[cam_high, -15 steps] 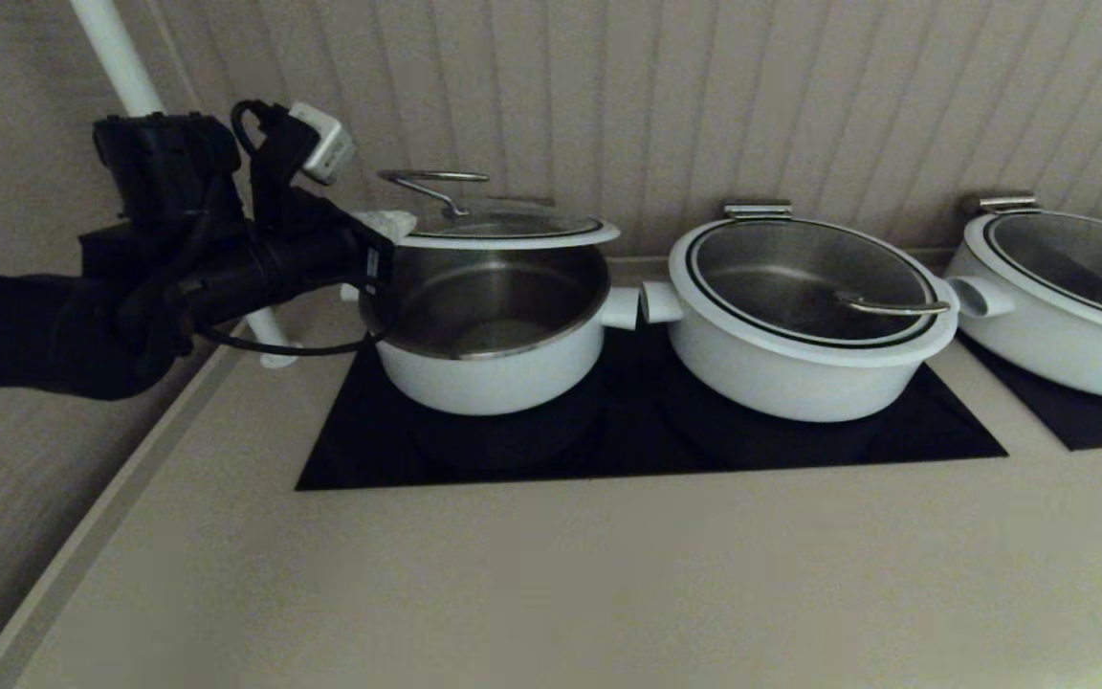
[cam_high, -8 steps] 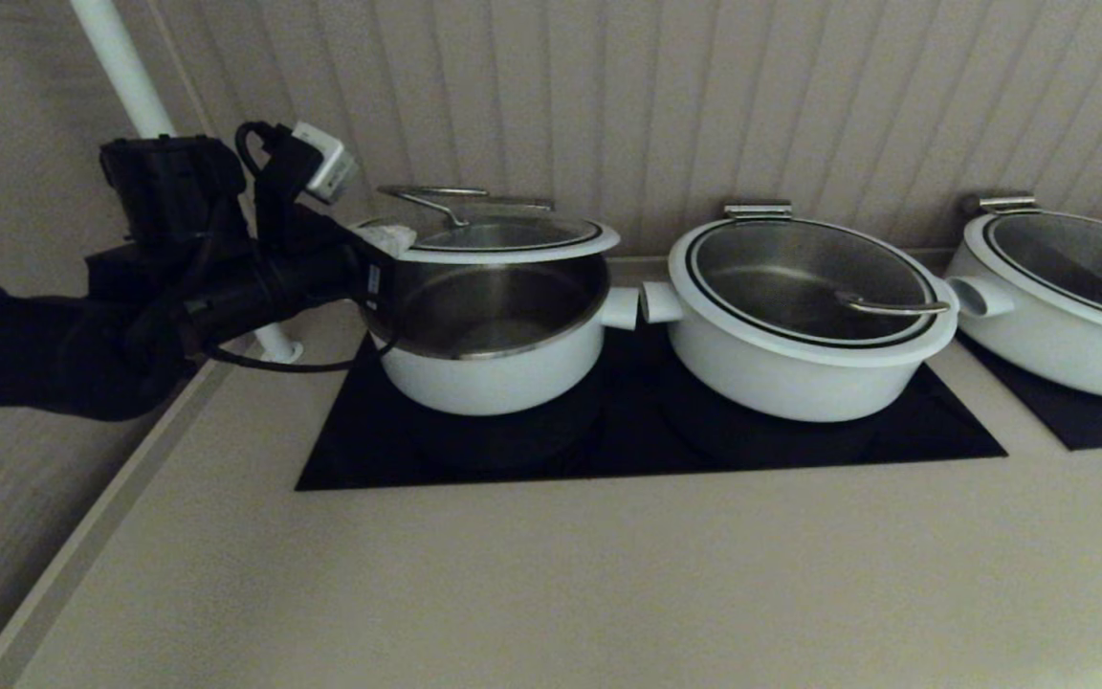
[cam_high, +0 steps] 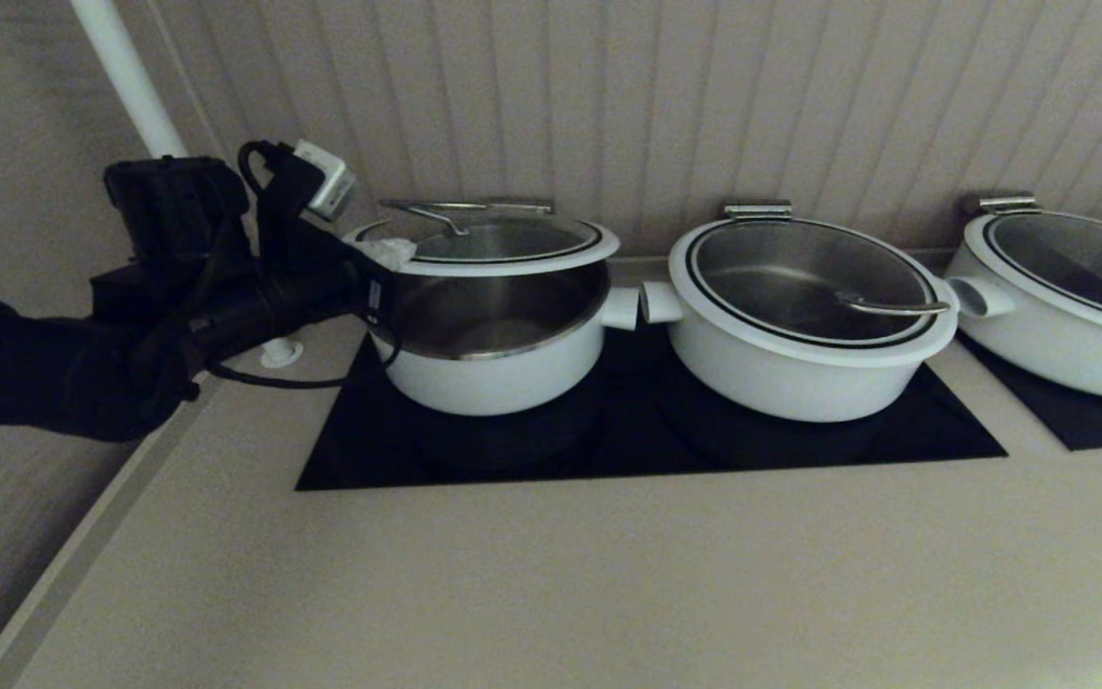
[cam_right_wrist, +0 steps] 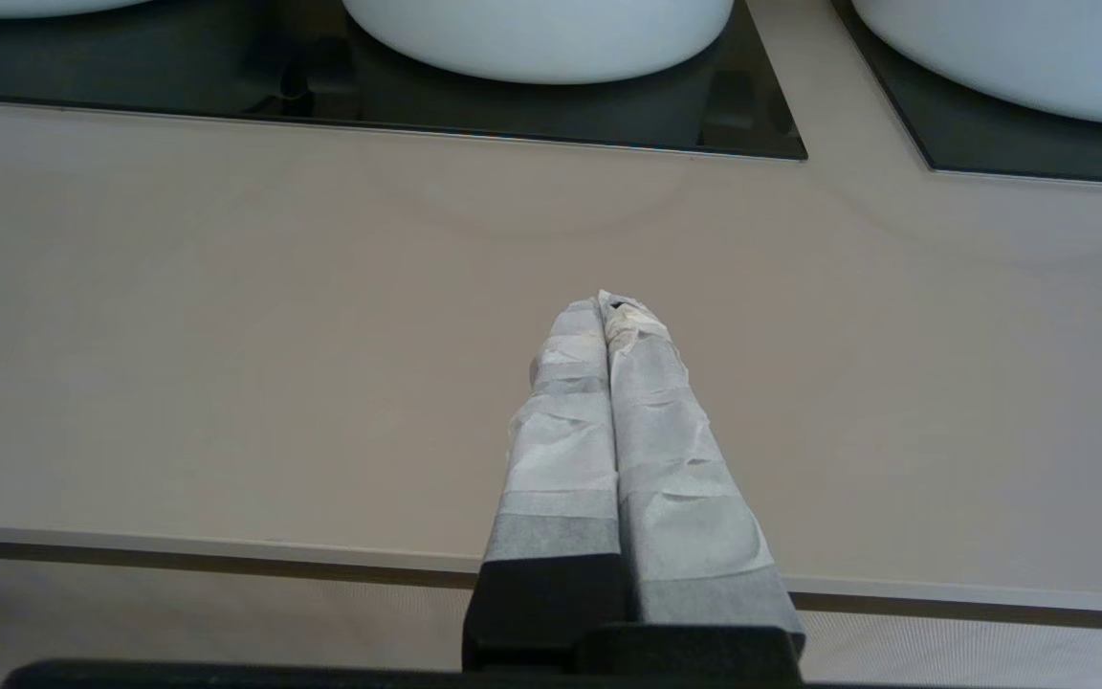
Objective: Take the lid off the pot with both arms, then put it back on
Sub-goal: Close the pot lid
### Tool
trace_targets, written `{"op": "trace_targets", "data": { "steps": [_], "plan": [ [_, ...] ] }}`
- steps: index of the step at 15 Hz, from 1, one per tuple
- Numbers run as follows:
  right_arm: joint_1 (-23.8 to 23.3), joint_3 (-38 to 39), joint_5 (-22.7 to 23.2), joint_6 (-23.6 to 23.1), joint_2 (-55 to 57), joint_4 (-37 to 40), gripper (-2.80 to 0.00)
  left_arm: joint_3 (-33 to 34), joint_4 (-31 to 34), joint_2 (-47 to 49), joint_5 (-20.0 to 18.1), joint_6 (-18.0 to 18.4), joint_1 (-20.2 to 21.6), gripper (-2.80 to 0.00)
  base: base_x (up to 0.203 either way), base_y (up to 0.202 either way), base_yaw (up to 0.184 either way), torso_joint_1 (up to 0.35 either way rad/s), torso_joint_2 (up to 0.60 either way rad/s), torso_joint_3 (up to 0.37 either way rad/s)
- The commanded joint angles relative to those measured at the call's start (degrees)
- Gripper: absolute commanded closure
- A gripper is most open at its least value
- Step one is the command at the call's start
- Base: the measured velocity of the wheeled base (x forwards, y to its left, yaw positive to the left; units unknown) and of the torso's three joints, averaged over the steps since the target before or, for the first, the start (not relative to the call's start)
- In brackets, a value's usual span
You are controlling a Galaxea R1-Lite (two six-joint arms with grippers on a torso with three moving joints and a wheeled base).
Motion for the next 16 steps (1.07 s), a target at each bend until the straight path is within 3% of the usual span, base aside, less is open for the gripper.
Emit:
{"op": "trace_targets", "data": {
  "steps": [1,16],
  "plan": [
    [0.00,0.00,0.03,-0.06,-0.02,0.07,0.00,2.25,-0.78,0.23,0.26,0.00,0.01,0.00,0.000,0.000,0.000,0.000,0.00,0.000],
    [0.00,0.00,0.03,-0.06,-0.02,0.01,0.00,3.70,-5.36,4.08,1.41,-0.27,0.02,0.00,0.000,0.000,0.000,0.000,0.00,0.000]
  ]
}}
